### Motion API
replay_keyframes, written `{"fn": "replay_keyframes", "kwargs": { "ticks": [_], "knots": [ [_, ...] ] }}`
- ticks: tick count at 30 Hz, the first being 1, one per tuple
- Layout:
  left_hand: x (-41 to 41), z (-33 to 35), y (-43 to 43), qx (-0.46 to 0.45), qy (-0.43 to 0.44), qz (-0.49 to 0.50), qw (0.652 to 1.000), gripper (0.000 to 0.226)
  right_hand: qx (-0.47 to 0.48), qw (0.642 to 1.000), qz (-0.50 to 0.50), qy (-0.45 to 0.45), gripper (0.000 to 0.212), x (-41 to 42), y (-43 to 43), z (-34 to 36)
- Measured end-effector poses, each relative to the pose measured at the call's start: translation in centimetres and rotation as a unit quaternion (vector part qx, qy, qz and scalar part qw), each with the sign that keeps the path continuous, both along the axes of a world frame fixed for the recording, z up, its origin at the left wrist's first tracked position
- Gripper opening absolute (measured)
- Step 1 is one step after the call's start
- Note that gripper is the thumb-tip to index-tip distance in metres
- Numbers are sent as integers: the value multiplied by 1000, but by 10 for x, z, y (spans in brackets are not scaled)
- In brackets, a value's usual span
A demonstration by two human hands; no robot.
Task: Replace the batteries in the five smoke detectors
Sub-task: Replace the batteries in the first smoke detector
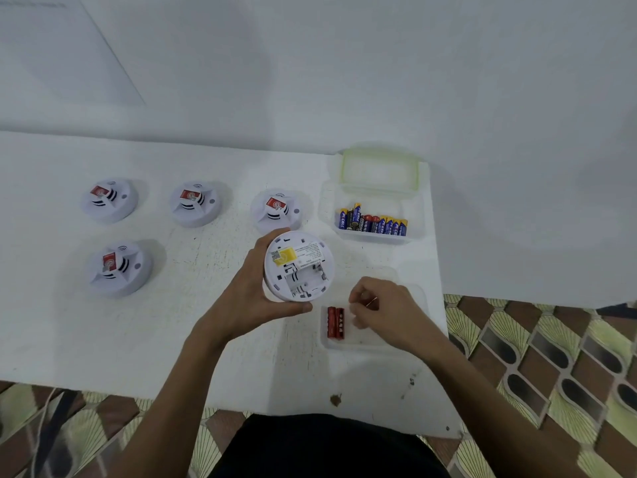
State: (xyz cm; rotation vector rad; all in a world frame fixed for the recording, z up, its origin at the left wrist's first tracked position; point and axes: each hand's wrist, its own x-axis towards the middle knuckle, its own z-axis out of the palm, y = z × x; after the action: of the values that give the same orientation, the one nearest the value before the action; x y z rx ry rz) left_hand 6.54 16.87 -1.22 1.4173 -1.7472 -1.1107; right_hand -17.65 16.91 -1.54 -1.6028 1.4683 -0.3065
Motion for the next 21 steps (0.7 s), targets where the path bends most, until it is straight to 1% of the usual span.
{"fn": "replay_keyframes", "kwargs": {
  "ticks": [3,5,6,8,10,13,15,21],
  "knots": [
    [3,0,-1,-2,6,2,1000,101,-18,999,5,-29,9,-4,-18,22],
    [4,1,-2,-2,9,6,1000,102,-63,997,-17,-39,8,-4,-38,33],
    [5,1,-2,-2,10,7,1000,102,-96,995,-28,-27,7,-4,-50,36],
    [5,2,-3,-1,11,10,1000,101,-158,986,-35,30,8,-1,-76,35],
    [6,2,-2,1,10,14,1000,101,-178,980,-37,79,11,1,-104,28],
    [8,2,-2,3,8,17,1000,101,-168,976,-14,139,26,5,-139,12],
    [9,0,-3,3,7,16,1000,101,-138,976,-14,168,34,9,-154,2],
    [8,-1,-5,0,16,23,1000,100,-89,977,-57,184,34,22,-167,-9]
  ]
}}
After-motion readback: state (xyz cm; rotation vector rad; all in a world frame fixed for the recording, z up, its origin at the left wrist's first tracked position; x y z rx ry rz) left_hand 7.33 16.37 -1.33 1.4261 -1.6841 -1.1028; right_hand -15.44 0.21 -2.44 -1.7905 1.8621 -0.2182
